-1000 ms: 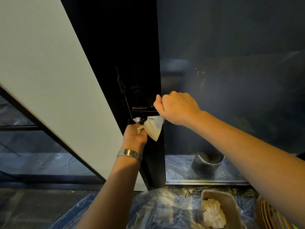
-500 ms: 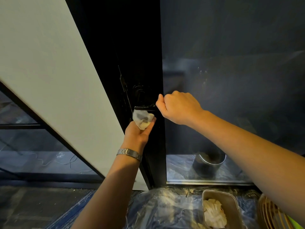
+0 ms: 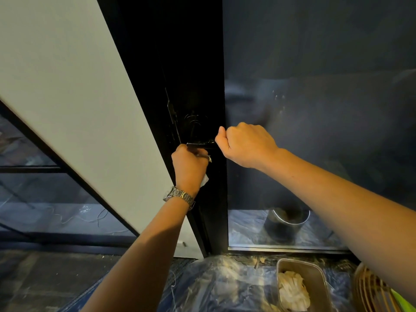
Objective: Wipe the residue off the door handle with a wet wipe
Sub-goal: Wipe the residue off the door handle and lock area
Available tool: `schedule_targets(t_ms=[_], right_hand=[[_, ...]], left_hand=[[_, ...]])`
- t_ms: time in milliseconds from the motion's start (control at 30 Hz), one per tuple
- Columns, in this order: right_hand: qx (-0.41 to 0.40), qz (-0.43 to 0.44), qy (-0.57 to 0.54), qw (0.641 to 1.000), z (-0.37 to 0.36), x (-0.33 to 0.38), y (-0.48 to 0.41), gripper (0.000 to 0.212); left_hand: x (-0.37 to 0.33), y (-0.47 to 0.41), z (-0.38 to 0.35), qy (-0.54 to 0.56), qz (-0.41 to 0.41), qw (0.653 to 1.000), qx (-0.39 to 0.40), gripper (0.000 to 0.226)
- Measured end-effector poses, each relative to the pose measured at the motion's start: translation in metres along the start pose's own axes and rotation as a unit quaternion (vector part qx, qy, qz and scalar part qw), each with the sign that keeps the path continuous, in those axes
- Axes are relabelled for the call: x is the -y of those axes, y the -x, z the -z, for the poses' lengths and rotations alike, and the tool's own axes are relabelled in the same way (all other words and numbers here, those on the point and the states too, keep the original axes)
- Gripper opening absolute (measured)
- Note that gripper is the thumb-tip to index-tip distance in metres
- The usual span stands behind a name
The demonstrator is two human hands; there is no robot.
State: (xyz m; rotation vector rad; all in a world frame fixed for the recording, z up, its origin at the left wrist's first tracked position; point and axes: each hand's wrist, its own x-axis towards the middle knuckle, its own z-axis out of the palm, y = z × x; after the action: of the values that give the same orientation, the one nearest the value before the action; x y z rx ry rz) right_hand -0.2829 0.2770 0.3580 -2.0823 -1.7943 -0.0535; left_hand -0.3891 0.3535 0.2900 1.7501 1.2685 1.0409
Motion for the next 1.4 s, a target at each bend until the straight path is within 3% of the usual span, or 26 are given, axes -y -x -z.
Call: schedule_targets(t_ms=[133,300,367,467,667,833,967,1067,1267,1400], right_hand=[[-0.001,-0.002,-0.001,1.0,-0.001,0.0,-0.001,0.059],[0.003,-0.003,-0.011,1.0,-0.001,0.0,0.0,0.06],[0.004,-0.001,-0.008,1.0,0.0,0.0,0.0,0.06],[0.003,-0.001,0.0,1.0,0.0,0.0,0.0,0.059],[0.006,-0.002,-0.005,1.0,0.001,0.0,0.0,0.059],[0.003,0.0,-0.004,1.0,0.0,0.0,0.001,0.059],[0.004,0.001,-0.007,1.0,0.0,-0.002,-0.001,0.06],[0.004,0.003,-0.014,1.0,0.0,-0.002,-0.001,0.059],[0.0,0.003,-0.023,1.0,-0.002,-0.001,-0.001,0.06],[-0.002,0.006,-0.02,1.0,-0.002,-0.003,-0.002,0.059]], left_hand=[[-0.002,0.001,0.001,-0.031,0.007,0.999,-0.01,0.011],[0.005,-0.011,0.01,0.092,0.142,0.986,-0.001,0.01],[0.003,-0.011,0.01,0.059,0.113,0.992,0.008,0.009],[-0.003,-0.002,0.002,-0.03,0.004,1.0,-0.006,0.004],[0.007,0.007,-0.01,-0.128,-0.108,0.985,0.035,0.022],[-0.001,0.01,-0.011,-0.085,-0.104,0.991,0.022,0.019],[-0.003,0.005,-0.01,0.082,0.024,0.996,-0.035,0.011],[0.0,0.004,-0.007,0.135,0.058,0.986,-0.077,0.011],[-0.005,-0.005,0.003,0.036,-0.048,0.989,-0.134,0.022],[-0.003,0.002,-0.008,0.004,-0.086,0.993,-0.079,0.031]])
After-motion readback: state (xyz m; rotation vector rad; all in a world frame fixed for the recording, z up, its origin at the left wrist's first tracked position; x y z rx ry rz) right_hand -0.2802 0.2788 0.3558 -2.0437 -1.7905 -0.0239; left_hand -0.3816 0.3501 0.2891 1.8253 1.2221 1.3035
